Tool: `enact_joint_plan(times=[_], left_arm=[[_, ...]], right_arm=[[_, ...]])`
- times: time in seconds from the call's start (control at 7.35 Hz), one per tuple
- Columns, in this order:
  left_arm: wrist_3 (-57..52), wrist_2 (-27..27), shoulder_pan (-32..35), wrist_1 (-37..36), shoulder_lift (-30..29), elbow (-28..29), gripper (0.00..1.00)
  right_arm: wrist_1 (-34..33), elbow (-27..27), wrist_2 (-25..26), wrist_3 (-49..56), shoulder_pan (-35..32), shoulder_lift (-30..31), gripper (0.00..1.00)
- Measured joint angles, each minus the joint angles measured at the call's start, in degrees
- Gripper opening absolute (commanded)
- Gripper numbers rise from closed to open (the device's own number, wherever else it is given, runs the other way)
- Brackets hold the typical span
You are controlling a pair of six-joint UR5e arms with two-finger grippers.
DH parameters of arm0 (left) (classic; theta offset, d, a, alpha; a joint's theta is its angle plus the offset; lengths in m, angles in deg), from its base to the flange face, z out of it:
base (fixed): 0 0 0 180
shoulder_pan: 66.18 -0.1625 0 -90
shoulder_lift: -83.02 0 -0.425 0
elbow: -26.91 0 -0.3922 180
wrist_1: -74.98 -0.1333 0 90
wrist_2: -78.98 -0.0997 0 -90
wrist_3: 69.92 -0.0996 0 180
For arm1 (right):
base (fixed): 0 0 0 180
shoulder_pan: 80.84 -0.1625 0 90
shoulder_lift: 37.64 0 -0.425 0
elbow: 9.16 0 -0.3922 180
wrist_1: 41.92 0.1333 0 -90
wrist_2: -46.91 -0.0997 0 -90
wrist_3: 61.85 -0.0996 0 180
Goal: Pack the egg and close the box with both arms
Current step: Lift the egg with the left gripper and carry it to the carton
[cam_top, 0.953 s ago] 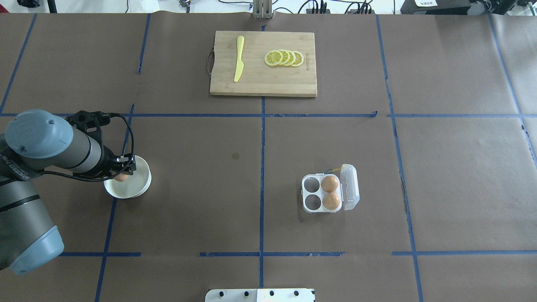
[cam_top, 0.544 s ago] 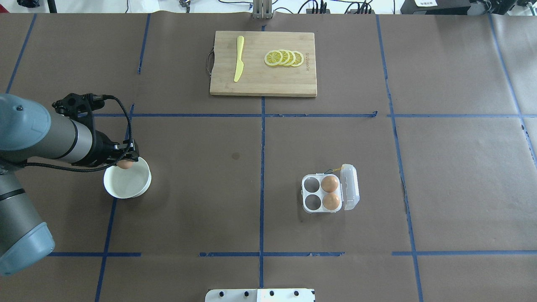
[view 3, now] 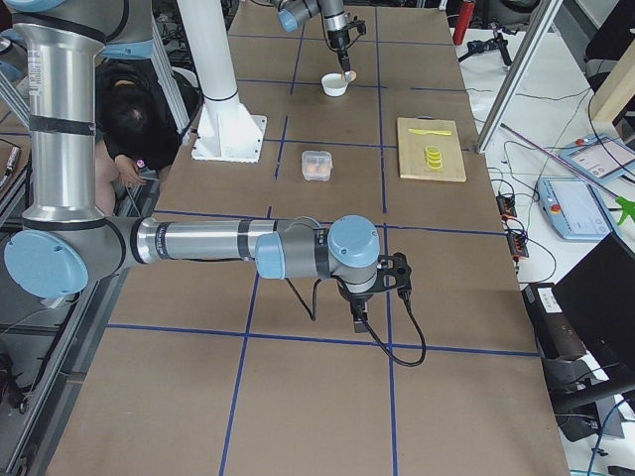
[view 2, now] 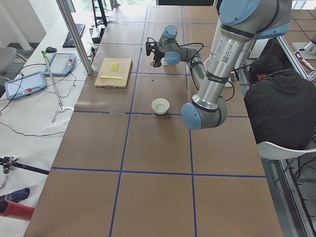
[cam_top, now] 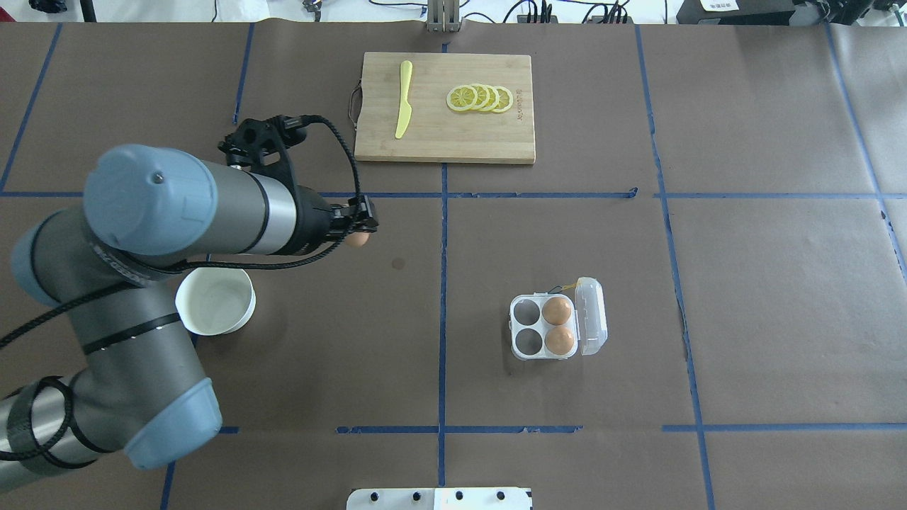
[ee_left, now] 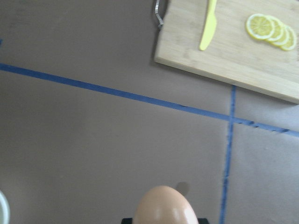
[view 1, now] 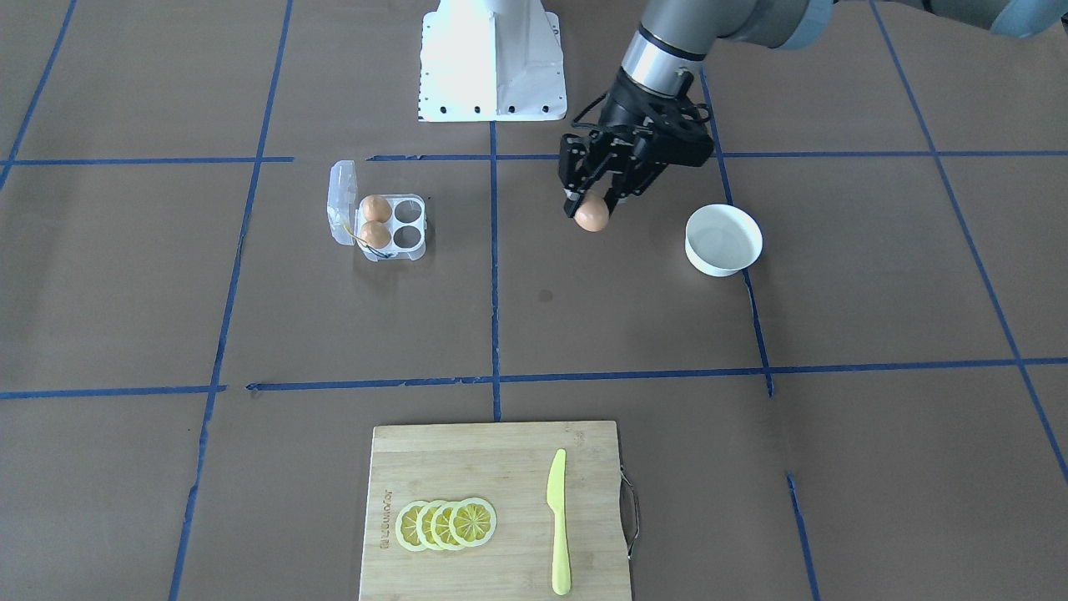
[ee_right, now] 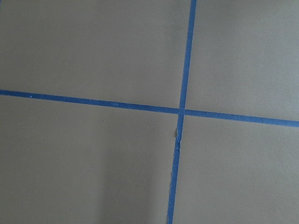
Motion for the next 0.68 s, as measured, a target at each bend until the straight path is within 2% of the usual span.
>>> enact_joint_plan(times=[0.41, 0.68], left_arm=[[2.2, -18.5, -11.9, 17.0, -5.6, 13.5, 0.0], [2.0, -23.7, -15.3, 19.9, -12.3, 23.2, 0.0]], right_arm=[[1.7, -0.1, 0.0, -0.1, 0.0, 0.0, 1.0], [1.8, -0.1, -0.1, -0.2, 0.0, 0.0, 1.0]])
